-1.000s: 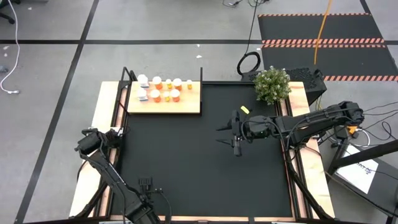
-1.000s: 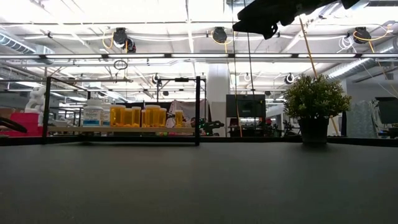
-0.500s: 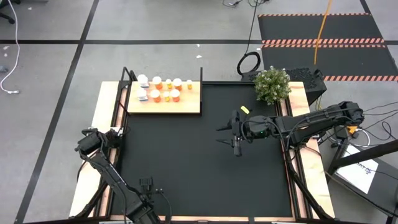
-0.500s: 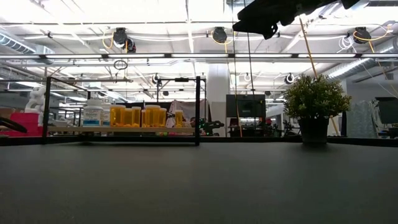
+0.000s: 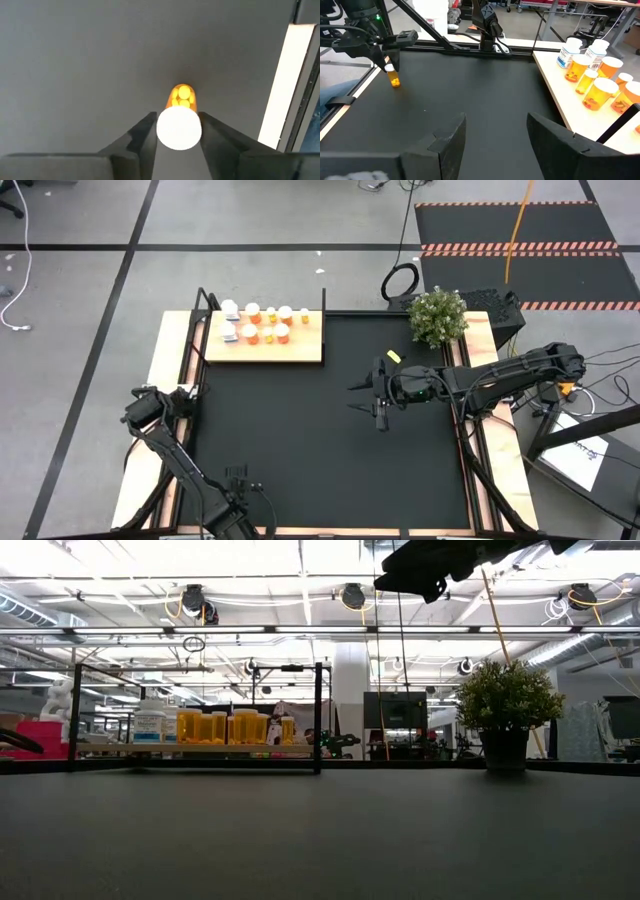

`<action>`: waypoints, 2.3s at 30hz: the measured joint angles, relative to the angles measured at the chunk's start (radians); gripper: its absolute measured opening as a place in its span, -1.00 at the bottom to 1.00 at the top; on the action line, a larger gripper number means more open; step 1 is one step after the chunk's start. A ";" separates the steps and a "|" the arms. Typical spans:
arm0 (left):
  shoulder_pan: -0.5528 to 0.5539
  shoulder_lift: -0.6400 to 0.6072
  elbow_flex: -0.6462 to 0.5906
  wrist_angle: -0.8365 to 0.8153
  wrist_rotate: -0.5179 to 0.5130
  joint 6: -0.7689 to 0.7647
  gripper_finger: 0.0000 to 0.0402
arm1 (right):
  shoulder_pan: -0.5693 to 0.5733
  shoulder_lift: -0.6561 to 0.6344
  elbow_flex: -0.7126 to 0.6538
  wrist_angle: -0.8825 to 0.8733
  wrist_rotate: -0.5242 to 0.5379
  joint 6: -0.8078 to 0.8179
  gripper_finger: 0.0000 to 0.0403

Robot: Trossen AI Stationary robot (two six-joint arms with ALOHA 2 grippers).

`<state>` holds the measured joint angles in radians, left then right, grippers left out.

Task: Pick and place medicine bottles onto shelf by color
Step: Put the small orange pill bottle aligned with the other small pill bottle

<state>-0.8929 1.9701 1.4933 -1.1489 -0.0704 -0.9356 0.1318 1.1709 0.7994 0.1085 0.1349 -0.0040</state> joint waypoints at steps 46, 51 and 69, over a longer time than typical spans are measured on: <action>0.849 -0.043 0.650 -0.419 -0.196 1.269 -0.34 | -0.001 0.000 0.000 -0.195 0.000 0.020 0.01; 0.990 -0.043 0.657 -0.402 -0.195 1.328 -0.34 | -0.002 0.000 0.000 -0.188 0.006 -0.046 0.01; 1.301 -0.040 0.587 -0.200 -0.084 1.448 -0.33 | -0.002 0.000 0.000 -0.188 0.049 -0.059 0.01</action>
<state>0.4076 1.9297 2.0808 -1.3494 -0.1539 0.5123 0.1303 1.1709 0.7994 -0.0795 0.1837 -0.0631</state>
